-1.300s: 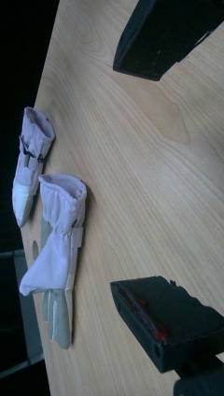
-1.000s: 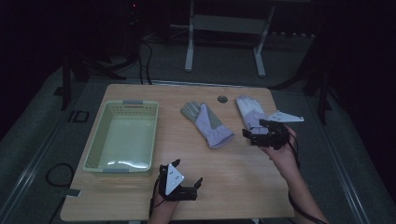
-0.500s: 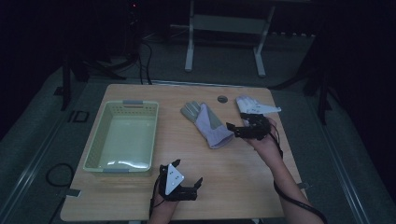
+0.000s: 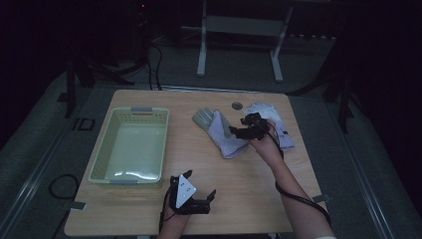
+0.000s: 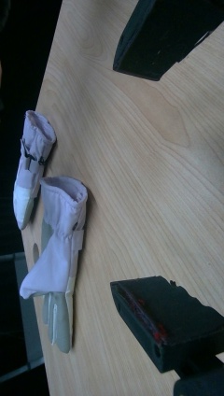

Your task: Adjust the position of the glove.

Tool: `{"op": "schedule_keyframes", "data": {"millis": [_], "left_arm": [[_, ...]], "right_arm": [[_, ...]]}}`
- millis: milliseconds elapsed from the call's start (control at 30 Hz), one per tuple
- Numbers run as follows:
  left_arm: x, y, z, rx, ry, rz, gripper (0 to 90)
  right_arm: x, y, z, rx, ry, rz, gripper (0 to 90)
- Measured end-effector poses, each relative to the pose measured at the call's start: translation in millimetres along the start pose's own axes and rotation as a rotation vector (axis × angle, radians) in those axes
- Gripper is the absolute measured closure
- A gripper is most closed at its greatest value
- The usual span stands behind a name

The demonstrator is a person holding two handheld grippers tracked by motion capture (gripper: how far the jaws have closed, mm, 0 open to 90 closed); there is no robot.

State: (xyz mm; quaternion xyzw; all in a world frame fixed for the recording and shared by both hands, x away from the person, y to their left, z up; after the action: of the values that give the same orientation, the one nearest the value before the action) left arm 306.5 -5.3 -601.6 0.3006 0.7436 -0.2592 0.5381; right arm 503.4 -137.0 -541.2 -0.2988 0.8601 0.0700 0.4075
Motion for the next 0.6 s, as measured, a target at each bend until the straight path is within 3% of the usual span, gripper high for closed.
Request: {"op": "schedule_keyframes", "data": {"millis": [167,233,300,533,600], "left_arm": [[0.1,0.0,-0.1,0.002,-0.001,-0.006,0.0],[0.1,0.0,-0.3,0.005,-0.001,-0.008,0.0],[0.1,0.2,-0.4,0.004,-0.003,-0.011,0.0],[0.0,0.4,-0.5,0.002,-0.005,-0.014,0.0],[0.0,0.3,-0.5,0.002,-0.004,-0.011,0.0]], "right_arm": [[1.7,-1.0,17.8,0.009,0.025,-0.016,38.5],[5.1,-3.4,28.6,0.017,0.071,0.002,42.8],[7.7,-4.3,36.5,0.021,0.091,-0.012,43.3],[14.3,-0.5,54.1,0.016,0.114,-0.022,43.2],[19.8,0.6,63.6,0.028,0.13,-0.049,44.0]]}}
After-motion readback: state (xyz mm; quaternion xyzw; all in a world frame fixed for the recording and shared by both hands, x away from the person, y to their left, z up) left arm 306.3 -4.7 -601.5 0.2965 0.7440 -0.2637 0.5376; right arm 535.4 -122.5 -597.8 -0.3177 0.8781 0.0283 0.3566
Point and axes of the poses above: each handheld gripper's, and its own axes: z roughly forward along the jaws, x roughly out of its underside, y roughly to its left, the point moved 10 cm from there along z, roughly forward along the jaws, and after that the axes turned 9 degrees about x, right-handed, at the moved point
